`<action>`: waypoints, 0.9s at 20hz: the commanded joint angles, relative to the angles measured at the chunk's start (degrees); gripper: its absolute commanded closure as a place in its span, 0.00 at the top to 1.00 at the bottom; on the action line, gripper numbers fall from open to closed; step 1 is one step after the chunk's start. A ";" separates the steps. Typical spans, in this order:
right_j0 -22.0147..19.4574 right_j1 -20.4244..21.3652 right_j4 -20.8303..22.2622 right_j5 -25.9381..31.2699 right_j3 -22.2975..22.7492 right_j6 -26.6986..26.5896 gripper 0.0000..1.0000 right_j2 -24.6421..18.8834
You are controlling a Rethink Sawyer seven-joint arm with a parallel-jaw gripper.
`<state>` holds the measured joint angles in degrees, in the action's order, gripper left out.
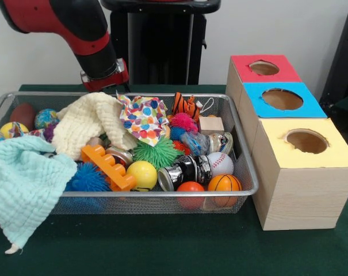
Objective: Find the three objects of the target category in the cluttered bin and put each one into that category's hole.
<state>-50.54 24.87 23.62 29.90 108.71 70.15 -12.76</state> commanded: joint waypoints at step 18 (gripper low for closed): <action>0.99 -7.98 1.79 -2.77 -12.86 1.06 1.00 -4.70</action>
<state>-50.52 24.78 23.91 30.80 108.32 70.15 -12.87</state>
